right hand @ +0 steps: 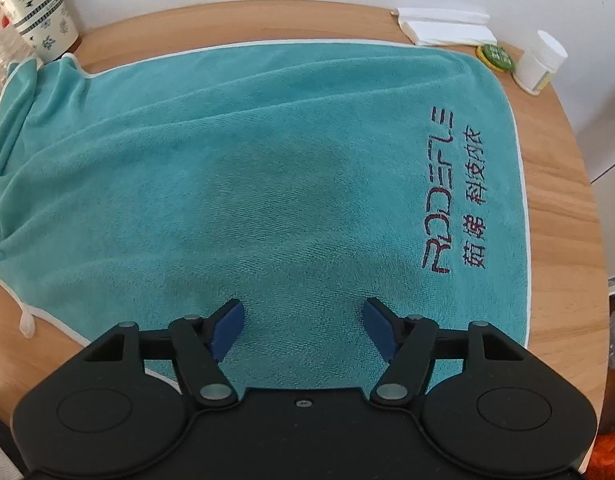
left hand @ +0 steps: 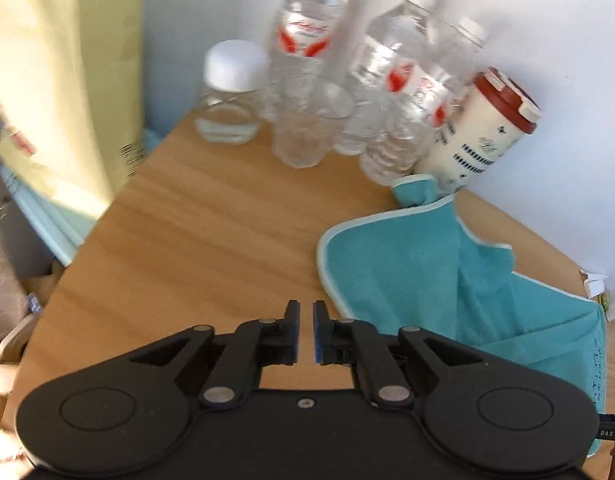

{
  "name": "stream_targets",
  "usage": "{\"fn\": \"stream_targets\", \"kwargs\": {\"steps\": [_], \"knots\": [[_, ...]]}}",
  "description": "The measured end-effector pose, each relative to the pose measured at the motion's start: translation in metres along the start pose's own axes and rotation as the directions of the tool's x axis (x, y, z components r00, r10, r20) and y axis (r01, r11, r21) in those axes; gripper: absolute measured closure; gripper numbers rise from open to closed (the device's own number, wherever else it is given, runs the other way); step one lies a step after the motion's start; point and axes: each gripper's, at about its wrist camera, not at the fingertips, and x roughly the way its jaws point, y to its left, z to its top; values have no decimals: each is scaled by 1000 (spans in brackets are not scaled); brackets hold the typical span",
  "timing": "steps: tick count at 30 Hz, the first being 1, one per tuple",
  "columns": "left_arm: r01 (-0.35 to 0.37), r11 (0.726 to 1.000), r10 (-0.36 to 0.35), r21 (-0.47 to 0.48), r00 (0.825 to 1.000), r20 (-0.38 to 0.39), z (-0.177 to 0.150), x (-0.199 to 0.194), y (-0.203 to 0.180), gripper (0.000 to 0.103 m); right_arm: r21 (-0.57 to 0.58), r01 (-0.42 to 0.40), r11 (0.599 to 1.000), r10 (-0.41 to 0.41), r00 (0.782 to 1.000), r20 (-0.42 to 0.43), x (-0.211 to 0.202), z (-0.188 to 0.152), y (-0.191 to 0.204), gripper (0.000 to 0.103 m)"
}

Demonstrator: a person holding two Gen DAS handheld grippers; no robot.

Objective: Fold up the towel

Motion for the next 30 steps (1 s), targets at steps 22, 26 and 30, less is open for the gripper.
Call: {"fn": "stream_targets", "kwargs": {"steps": [22, 26, 30], "knots": [[101, 994, -95, 44, 987, -128, 30, 104, -10, 98, 150, 49, 987, -49, 999, -1, -1, -12, 0, 27], [62, 995, -54, 74, 993, -107, 27, 98, -15, 100, 152, 48, 987, -49, 999, 1, -1, -13, 1, 26], [42, 997, -36, 65, 995, -91, 20, 81, -8, 100, 144, 47, 989, -48, 999, 3, 0, -12, 0, 24]]}}
